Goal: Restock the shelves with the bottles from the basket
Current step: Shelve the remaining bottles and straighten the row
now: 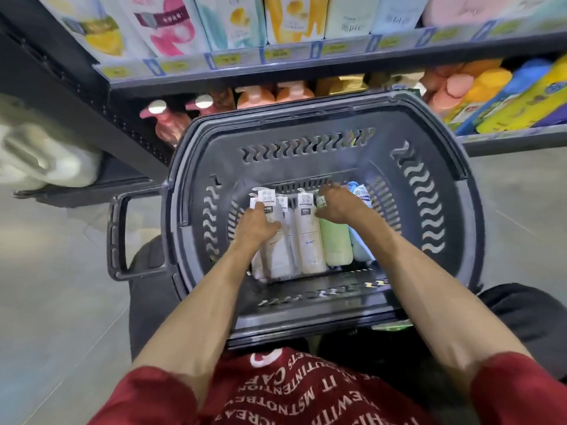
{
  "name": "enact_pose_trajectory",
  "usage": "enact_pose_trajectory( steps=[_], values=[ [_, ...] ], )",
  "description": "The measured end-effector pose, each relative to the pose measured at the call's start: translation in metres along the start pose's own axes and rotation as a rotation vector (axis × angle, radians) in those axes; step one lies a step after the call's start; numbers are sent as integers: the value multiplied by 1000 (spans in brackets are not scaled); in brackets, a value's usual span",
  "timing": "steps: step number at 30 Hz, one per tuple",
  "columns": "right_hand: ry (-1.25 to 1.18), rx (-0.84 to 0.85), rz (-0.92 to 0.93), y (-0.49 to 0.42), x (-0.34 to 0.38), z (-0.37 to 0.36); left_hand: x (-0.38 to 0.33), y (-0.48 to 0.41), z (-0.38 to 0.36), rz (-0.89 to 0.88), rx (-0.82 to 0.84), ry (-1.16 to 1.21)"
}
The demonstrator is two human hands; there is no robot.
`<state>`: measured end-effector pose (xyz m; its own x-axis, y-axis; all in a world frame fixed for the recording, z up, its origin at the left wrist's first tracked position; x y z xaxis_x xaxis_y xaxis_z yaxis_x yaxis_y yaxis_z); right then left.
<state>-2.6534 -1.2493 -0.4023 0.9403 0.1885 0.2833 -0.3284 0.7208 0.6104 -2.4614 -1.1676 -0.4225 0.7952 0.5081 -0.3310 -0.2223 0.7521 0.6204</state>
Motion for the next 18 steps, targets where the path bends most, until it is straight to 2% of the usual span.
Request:
enact_pose_trajectory(
  steps=[6, 10, 18],
  values=[
    [-35, 40, 5, -7, -2, -13, 4, -9, -23, 97, -37, 122],
    [-55, 29, 17, -11, -2, -14, 10, -17, -33, 170, -1, 214],
    [-78, 66, 12, -15, -10, -23, 20, -26, -42, 186, 30, 284]
  ],
)
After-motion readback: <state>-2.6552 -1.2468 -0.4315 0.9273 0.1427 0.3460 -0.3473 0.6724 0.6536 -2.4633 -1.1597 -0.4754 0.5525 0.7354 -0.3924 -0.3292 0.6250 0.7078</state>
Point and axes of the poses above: each hand's wrist, its own y-axis away from the middle knuckle, its own z-axis out of the back of the hand, x = y × z, the point moved 2 cm from there along -y, towards the middle knuckle, and after that the axes turned 2 degrees about -y, right-handed, at the moved point
